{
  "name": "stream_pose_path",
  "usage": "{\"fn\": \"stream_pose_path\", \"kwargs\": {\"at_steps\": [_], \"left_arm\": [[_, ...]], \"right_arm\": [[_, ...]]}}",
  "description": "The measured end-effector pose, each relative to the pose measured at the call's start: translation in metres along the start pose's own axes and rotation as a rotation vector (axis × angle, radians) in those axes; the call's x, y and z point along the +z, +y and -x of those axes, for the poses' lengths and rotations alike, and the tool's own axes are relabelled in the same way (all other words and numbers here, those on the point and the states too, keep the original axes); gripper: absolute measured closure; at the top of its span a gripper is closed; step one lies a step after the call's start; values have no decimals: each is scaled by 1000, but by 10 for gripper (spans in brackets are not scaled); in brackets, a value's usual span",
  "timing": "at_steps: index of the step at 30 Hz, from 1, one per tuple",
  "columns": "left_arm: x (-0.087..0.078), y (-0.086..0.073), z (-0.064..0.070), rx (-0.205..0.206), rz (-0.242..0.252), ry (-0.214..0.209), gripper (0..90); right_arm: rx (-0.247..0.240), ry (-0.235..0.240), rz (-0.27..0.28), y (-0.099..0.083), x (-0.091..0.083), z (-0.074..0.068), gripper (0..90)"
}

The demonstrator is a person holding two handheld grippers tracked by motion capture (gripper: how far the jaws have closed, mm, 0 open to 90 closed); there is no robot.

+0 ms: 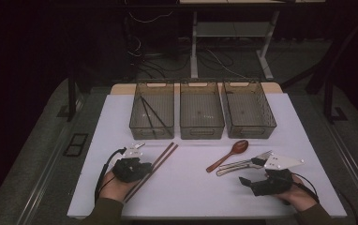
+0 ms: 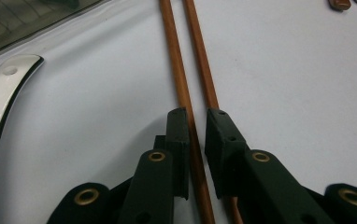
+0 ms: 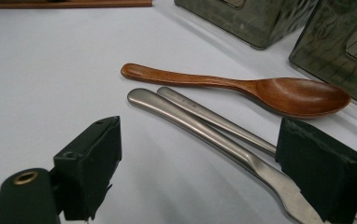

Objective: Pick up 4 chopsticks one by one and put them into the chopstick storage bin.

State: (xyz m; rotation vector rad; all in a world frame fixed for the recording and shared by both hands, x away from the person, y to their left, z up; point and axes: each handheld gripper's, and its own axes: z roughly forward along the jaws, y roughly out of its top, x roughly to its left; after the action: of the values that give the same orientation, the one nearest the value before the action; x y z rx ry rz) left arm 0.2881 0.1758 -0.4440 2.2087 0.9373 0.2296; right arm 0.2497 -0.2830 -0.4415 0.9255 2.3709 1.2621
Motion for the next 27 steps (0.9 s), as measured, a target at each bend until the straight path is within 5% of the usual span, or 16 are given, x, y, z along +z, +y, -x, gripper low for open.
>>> {"fn": "stream_pose_path", "kwargs": {"at_steps": [27], "left_arm": [[-1,1,-1,-29,-2,30,840]], "right_arm": [[-5,4,-2,0,1,0,143]]}}
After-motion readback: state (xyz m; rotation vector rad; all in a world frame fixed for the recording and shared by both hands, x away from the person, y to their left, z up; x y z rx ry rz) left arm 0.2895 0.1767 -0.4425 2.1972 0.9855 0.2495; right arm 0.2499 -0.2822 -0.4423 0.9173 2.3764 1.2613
